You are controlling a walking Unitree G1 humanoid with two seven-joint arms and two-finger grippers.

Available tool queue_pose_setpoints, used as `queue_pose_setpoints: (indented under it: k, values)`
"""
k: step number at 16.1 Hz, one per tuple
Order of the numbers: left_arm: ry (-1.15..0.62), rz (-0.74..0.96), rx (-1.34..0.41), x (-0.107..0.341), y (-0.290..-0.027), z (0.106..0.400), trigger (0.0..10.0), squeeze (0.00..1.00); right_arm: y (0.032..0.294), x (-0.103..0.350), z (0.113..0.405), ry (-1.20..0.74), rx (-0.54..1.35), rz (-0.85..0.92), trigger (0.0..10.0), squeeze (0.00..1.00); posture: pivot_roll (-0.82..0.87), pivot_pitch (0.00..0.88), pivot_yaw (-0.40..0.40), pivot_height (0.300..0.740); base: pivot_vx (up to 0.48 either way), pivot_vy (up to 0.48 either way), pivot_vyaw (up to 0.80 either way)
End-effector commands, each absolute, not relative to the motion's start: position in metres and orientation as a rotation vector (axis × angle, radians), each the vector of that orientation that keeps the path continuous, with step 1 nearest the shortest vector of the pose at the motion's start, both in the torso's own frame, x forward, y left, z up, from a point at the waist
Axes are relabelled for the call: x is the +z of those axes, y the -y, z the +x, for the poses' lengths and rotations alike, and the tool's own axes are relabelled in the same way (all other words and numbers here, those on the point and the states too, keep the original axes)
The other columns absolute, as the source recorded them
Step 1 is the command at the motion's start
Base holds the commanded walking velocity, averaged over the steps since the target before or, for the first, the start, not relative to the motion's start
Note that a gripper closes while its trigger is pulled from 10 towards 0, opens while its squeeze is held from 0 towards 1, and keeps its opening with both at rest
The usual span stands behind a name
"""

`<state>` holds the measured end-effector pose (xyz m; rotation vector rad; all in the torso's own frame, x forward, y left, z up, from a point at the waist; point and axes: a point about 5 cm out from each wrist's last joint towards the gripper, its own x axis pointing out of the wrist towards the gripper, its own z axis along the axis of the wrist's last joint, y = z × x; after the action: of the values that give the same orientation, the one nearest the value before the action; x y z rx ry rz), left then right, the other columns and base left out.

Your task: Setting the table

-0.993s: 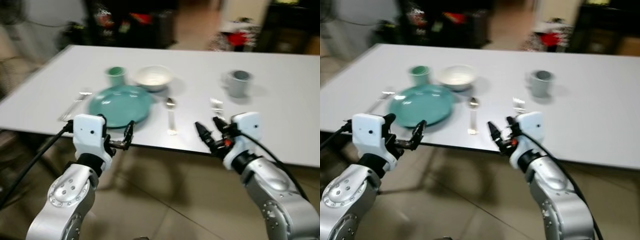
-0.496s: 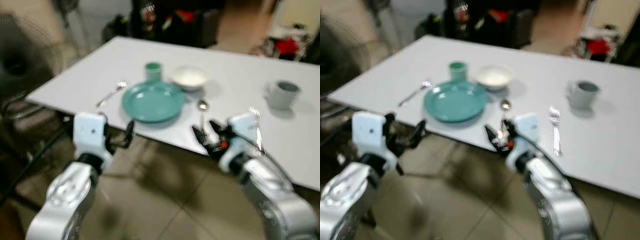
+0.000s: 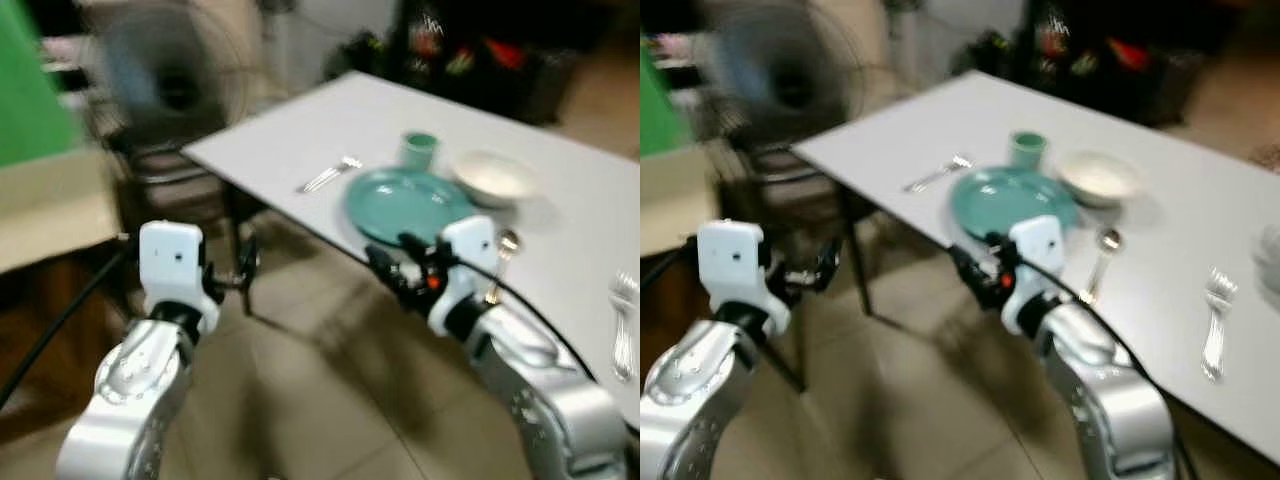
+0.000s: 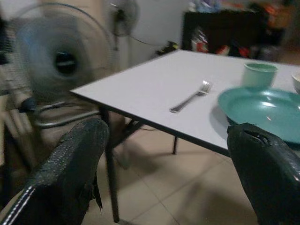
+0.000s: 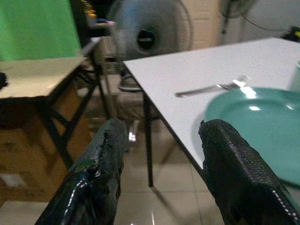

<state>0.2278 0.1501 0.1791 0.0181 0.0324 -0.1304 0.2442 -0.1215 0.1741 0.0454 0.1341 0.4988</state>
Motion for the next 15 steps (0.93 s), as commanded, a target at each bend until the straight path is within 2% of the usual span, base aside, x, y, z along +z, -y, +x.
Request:
queue_pose_setpoints:
  k: [1, 15]
  values:
    - [-0.042, 0.033, -0.133, 0.1767, -0.1493, 0.2269, 10.0, 0.0, 0.1222, 0.1745, 0.2456, -0.142, 0.501, 0.052, 10.0, 0.0, -0.09, 0.022, 0.018, 0.74, 0.0, 0.0, 0.8]
    - [-0.004, 0.031, -0.134, 0.1819, -0.1519, 0.2262, 10.0, 0.0, 0.1159, 0.1725, 0.2444, -0.152, 0.556, 0.061, 10.0, 0.0, -0.07, 0.013, 0.011, 0.74, 0.0, 0.0, 0.8]
